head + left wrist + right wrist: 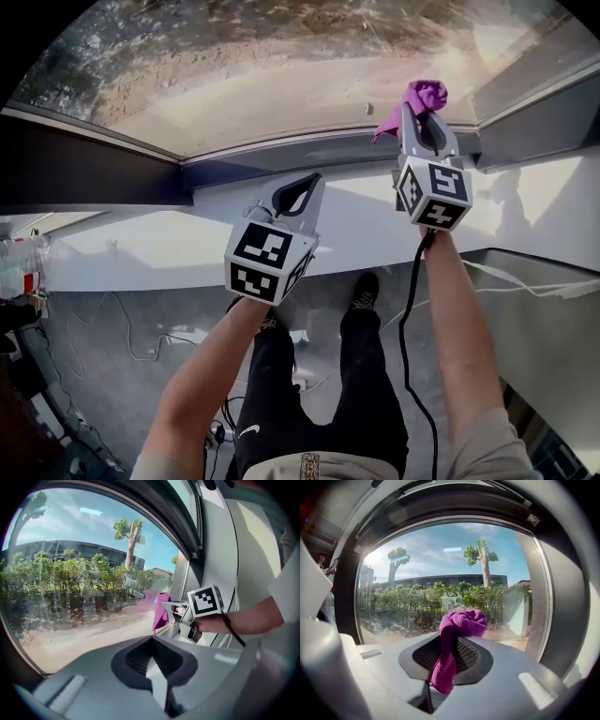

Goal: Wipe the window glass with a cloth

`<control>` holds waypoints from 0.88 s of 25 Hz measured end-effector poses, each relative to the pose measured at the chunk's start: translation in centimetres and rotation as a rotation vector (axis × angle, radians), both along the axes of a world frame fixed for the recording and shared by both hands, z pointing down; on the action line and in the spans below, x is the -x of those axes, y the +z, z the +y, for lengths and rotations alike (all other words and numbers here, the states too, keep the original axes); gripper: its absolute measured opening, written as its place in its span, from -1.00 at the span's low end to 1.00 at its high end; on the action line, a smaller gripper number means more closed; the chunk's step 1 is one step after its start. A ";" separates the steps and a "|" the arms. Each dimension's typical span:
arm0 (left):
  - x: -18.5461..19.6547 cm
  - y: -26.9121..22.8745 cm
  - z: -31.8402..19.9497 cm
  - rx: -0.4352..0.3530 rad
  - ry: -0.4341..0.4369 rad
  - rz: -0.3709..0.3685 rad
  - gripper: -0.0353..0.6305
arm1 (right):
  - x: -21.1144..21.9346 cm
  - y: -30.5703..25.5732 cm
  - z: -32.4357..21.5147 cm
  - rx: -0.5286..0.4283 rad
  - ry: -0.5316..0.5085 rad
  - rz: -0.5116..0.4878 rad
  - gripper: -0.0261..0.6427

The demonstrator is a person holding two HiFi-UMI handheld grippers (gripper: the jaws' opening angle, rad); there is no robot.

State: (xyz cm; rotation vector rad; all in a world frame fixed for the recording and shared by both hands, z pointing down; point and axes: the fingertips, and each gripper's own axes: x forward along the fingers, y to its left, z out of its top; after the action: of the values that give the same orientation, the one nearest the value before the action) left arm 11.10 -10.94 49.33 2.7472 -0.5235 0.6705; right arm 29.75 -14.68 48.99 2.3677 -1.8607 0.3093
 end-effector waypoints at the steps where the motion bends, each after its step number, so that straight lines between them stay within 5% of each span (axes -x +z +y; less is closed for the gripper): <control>1: 1.0 0.1 -0.3 -0.003 -0.013 -0.001 -0.89 | 1.2 0.2 -0.4 -0.003 -0.013 -0.004 -0.66; 13: 14.6 1.1 -4.5 0.002 -0.166 -0.036 -0.89 | 16.7 1.5 -6.1 0.003 -0.157 -0.024 -0.67; 22: 21.4 2.1 -5.9 0.010 -0.225 -0.044 -0.89 | 26.1 2.0 -9.2 -0.009 -0.274 -0.026 -0.67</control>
State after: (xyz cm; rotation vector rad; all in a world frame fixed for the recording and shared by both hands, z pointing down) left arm -10.26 -16.87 51.46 2.6157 -0.8219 0.6759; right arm 3.64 -23.93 50.98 2.0853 -2.1680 0.3043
